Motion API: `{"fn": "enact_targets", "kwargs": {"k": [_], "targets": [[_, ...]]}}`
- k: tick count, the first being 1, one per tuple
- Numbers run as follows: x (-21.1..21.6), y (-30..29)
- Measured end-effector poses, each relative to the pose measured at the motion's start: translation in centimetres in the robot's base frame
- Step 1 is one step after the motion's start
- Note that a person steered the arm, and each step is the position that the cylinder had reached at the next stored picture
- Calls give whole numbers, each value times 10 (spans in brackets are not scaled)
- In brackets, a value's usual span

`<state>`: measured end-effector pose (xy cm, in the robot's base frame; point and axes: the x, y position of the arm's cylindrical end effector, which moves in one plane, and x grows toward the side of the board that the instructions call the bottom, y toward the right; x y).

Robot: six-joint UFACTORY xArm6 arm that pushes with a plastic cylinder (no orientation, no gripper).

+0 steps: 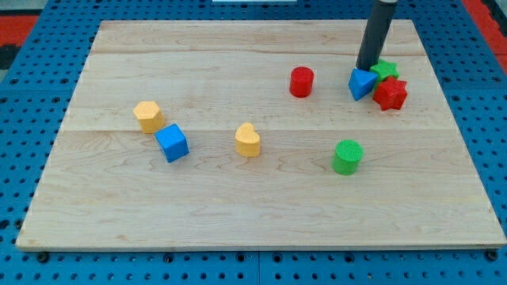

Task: Slide red circle into the triangle

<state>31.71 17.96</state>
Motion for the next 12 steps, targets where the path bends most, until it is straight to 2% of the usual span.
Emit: {"fn": "enact_targets", "kwargs": {"k": [2,3,4,5,6,7,10,11,12], "targets": [[0,-49],[6,-96],[-16,-137],[8,-204],[46,-188],[43,-156],[-6,-92],[-4,-115],[51,-148]]}}
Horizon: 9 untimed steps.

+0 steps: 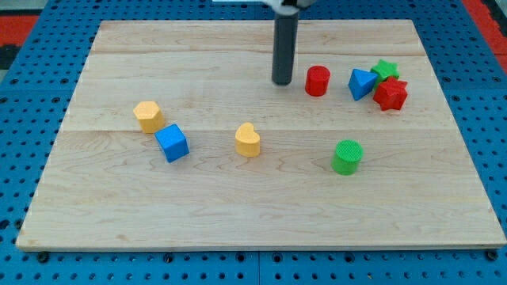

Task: Slide red circle into the triangle

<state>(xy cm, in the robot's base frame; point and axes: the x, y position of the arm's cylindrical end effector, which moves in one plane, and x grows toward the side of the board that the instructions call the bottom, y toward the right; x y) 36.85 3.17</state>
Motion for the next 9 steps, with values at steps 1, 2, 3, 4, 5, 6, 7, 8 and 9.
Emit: {"fn": "enact_targets", "kwargs": {"k": [1,2,3,4,5,6,7,8,9], "targets": [[35,31],[16,52],[-5,52],[-36,74],[-33,68],[-38,9],[-82,-2],[-96,41],[-93,76]]}}
